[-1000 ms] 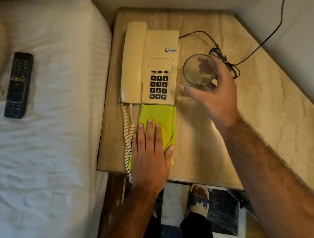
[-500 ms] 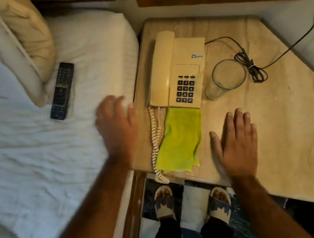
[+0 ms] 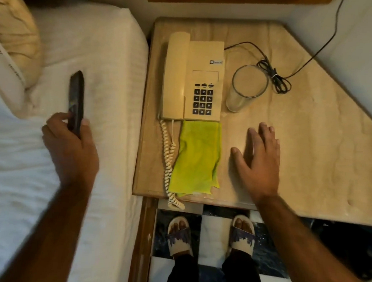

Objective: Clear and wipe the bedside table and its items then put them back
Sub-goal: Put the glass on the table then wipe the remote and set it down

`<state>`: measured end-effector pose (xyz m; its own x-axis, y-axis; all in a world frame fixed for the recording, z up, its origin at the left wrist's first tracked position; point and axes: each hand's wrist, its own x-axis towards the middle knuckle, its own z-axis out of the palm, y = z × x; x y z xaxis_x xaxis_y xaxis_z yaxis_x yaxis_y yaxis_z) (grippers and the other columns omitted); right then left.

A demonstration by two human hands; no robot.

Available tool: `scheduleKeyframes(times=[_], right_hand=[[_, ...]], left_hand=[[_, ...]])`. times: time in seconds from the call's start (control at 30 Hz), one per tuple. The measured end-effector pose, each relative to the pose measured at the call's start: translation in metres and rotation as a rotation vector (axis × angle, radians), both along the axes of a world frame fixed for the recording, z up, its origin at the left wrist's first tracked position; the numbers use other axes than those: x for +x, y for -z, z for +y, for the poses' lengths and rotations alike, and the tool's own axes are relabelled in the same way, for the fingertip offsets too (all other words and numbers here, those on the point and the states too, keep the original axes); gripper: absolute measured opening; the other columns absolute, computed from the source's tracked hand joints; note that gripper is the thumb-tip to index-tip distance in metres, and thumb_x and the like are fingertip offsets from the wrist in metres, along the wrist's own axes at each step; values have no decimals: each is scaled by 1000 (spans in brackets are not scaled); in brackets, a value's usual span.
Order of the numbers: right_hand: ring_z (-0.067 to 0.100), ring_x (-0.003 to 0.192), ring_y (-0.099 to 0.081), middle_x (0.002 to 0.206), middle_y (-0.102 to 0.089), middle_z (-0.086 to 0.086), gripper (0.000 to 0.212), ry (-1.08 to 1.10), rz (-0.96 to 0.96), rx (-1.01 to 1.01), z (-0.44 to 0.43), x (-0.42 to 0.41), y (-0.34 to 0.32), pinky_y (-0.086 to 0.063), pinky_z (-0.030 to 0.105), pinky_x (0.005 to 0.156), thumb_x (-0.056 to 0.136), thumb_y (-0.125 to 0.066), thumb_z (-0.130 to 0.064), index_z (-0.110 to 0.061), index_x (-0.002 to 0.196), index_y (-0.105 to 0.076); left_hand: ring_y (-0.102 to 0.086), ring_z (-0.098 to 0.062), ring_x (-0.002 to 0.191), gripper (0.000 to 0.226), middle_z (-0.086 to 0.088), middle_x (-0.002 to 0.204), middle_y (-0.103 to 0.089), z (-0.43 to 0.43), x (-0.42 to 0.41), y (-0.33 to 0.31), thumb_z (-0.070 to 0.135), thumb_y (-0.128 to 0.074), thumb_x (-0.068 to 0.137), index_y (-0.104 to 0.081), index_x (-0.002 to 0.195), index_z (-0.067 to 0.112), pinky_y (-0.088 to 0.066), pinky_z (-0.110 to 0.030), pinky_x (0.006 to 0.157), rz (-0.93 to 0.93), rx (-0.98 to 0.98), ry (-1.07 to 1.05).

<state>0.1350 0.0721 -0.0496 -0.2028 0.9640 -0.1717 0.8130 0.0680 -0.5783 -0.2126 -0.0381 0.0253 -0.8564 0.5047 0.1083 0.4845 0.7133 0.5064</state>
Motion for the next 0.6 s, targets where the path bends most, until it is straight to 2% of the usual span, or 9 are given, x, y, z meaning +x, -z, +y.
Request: scheduleKeyframes(times=[0.07, 0.1, 0.13, 0.2, 0.3, 0.37, 0.47, 0.53, 0.6], right_hand=[[18, 143, -53, 153, -59, 4, 45, 177, 291, -113, -7, -7, -21, -43, 47, 124, 103, -68, -31, -17, 146, -61], [17, 129, -65, 138, -70, 2, 38, 276, 459, -194, -12, -13, -34, -53, 45, 113, 102, -70, -26, -18, 139, -67], [18, 117, -73, 127, -76, 2, 34, 359, 639, -299, -17, -19, -47, -60, 43, 105, 102, -70, -24, -19, 135, -69], [19, 107, -76, 121, -78, 2, 35, 459, 965, -531, -27, -30, -68, -63, 38, 97, 104, -65, -35, -22, 136, -66], [18, 107, -72, 113, -79, 1, 56, 662, 1287, -788, -33, -32, -75, -57, 34, 98, 100, -48, -61, -20, 128, -72], [19, 102, -71, 111, -75, 8, 61, 757, 1353, -816, -31, -27, -71, -56, 32, 96, 100, -50, -61, -9, 118, -75], [15, 76, -65, 96, -69, 7, 64, 833, 1372, -827, -19, -15, -65, -58, 23, 67, 99, -58, -55, -2, 135, -62], [13, 71, -62, 95, -71, 7, 66, 880, 1398, -815, -11, -4, -62, -55, 23, 59, 103, -56, -49, 2, 144, -56], [14, 71, -63, 103, -76, 11, 60, 935, 1424, -810, -4, 6, -61, -55, 22, 58, 108, -51, -45, 1, 146, -56]], left_hand=[[-56, -34, 112, 41, -24, 127, -54, -8, 60, -11, 32, -57, 104, -51, 132, 2, -47, -22, 93, -114, 99, 109], [-56, -25, 110, 39, -17, 127, -54, -11, 93, -17, 32, -57, 104, -51, 133, 8, -44, -14, 90, -197, 124, 172], [-56, -19, 110, 37, -9, 126, -53, -13, 127, -22, 34, -58, 102, -51, 134, 15, -44, -12, 91, -276, 135, 233], [-55, -7, 107, 36, 2, 124, -52, -16, 186, -23, 42, -56, 99, -50, 132, 28, -42, -13, 95, -376, 114, 358], [-49, 4, 115, 35, 6, 125, -52, -11, 250, -15, 46, -49, 101, -50, 131, 29, -36, -3, 96, -490, 55, 532], [-49, 6, 115, 37, 9, 125, -51, -5, 269, -11, 52, -43, 104, -49, 133, 30, -41, -8, 96, -543, 13, 547], [-50, -1, 120, 52, 12, 130, -54, 4, 272, -12, 66, -26, 105, -51, 137, 34, -47, -26, 101, -565, -25, 661], [-49, -12, 128, 60, 7, 138, -54, 12, 259, -10, 67, -22, 104, -58, 138, 32, -48, -39, 105, -431, -75, 692], [-43, -24, 140, 62, -3, 152, -47, 22, 235, 3, 68, -30, 103, -56, 144, 31, -44, -52, 113, -211, -229, 604]])
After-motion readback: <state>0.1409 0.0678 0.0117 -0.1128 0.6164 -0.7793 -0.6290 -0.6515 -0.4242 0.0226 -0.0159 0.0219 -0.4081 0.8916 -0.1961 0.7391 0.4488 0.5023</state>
